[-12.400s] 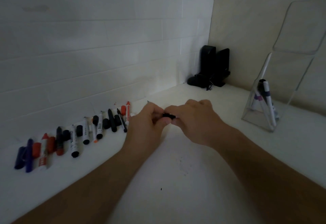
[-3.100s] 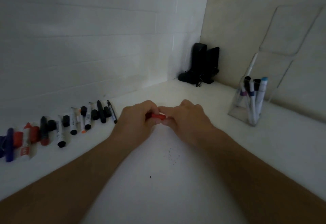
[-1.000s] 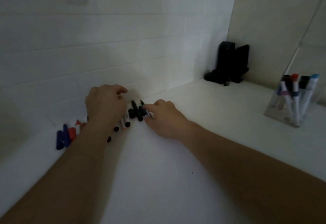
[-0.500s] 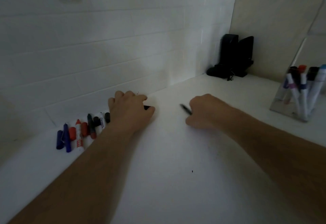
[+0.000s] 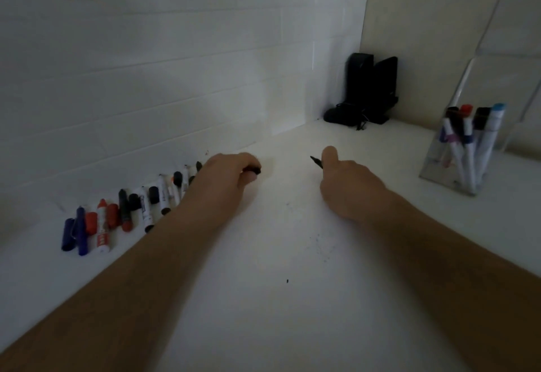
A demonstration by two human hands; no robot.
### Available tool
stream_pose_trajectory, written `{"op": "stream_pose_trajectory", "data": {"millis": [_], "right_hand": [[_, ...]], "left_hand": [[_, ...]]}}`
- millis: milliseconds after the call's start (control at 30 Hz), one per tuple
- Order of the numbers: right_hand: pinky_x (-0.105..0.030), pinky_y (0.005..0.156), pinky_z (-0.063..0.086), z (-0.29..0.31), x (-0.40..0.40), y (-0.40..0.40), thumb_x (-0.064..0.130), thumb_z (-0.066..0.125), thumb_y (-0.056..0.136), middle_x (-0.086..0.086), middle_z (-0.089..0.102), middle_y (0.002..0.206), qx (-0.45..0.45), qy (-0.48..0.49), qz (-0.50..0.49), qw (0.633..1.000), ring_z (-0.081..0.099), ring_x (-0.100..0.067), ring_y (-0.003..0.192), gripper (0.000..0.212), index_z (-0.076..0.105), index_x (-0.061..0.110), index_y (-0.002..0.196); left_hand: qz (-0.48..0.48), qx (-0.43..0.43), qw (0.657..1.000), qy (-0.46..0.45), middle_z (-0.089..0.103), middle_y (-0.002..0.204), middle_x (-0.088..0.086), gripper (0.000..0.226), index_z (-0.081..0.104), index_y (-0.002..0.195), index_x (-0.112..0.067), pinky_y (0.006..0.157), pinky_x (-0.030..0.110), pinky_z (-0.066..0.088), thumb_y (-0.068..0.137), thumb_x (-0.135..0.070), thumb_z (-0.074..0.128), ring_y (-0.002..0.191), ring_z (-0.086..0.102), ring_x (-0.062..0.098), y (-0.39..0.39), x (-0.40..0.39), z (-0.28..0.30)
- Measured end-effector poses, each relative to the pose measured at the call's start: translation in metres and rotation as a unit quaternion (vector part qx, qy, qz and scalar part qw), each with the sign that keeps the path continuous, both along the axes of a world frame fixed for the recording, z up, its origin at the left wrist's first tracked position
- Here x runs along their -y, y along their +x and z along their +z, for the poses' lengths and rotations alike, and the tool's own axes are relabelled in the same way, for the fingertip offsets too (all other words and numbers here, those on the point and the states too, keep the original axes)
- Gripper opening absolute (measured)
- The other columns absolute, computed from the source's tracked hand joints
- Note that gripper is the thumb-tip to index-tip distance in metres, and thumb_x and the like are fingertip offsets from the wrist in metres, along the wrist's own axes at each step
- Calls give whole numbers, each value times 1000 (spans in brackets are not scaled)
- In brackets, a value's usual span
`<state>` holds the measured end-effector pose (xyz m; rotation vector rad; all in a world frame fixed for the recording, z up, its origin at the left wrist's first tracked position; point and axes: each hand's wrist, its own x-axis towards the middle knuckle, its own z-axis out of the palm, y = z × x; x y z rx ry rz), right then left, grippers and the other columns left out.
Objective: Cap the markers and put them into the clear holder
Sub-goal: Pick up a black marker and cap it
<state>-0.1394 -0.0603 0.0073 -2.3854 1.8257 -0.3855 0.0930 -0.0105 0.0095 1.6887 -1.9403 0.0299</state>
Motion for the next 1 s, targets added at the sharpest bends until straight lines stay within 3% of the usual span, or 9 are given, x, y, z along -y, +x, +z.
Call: {"op": "stream_pose_trajectory", "data": {"millis": [133, 233, 300, 400, 467, 533, 633, 733, 1000], "right_hand": [[-38, 59, 50, -5, 3, -8, 33, 34, 106, -3, 60, 83, 85, -24, 5, 996, 61, -22, 69, 24, 33, 29, 130], [-36, 62, 49, -6, 2, -12, 39, 34, 107, 0, 64, 79, 229, -39, 36, 972, 60, -20, 67, 22, 50, 32, 120], [-34, 61, 47, -3, 0, -10, 34, 39, 106, 2, 65, 78, 299, -47, 51, 952, 59, -18, 67, 16, 54, 33, 111], [-27, 53, 45, 5, -8, -6, 30, 47, 104, 4, 65, 82, 332, -51, 79, 939, 56, -12, 62, 7, 51, 35, 105], [-25, 50, 46, 6, -16, -2, 33, 53, 101, 5, 64, 81, 326, -44, 116, 937, 55, -8, 57, 4, 55, 36, 100], [-26, 55, 51, 5, -23, 4, 39, 58, 98, 6, 65, 78, 297, -43, 135, 944, 59, -5, 62, 3, 59, 37, 99], [-33, 71, 56, 2, -27, 12, 47, 60, 94, 8, 66, 77, 268, -57, 138, 952, 63, -7, 74, 10, 63, 38, 98], [-35, 73, 56, 1, -29, 15, 47, 60, 93, 9, 66, 76, 264, -64, 143, 952, 63, -6, 75, 11, 66, 38, 97], [-32, 69, 55, 0, -26, 11, 48, 60, 94, 10, 66, 77, 256, -75, 126, 955, 63, -6, 73, 13, 66, 38, 100]], "left_hand": [[-32, -202, 979, 9, 74, 95, -10, 21, 62, 107, -39, 81, 28, 51, 100, -20, 55, 88, 67, 7, -16, -18, 2], [-38, -357, 933, 31, 78, 93, -4, 10, 62, 103, -24, 78, 30, 57, 99, -16, 59, 80, 70, 13, -19, -16, 3], [-26, -506, 861, 47, 78, 95, 8, 7, 62, 105, -7, 72, 28, 59, 98, -10, 60, 78, 69, 19, -19, -12, 7], [-21, -695, 713, 88, 75, 90, 15, 9, 64, 96, -2, 65, 24, 59, 98, -8, 58, 74, 65, 18, -18, -12, 14], [-25, -763, 636, 112, 72, 83, 13, 16, 66, 89, 0, 61, 22, 58, 99, -8, 56, 71, 64, 15, -14, -11, 16], [-19, -798, 588, 131, 72, 81, 12, 20, 66, 86, 1, 60, 22, 59, 100, -8, 56, 69, 66, 13, -11, -11, 17], [-13, -804, 576, 144, 75, 80, 11, 20, 67, 88, 1, 66, 22, 61, 100, -9, 55, 67, 69, 13, -10, -10, 17], [-19, -794, 589, 149, 75, 80, 11, 19, 67, 92, 3, 67, 23, 62, 101, -9, 54, 67, 69, 12, -11, -9, 15], [-40, -735, 666, 126, 75, 83, 12, 17, 66, 88, 0, 70, 25, 62, 100, -6, 55, 74, 69, 16, -17, -9, 10]]}}
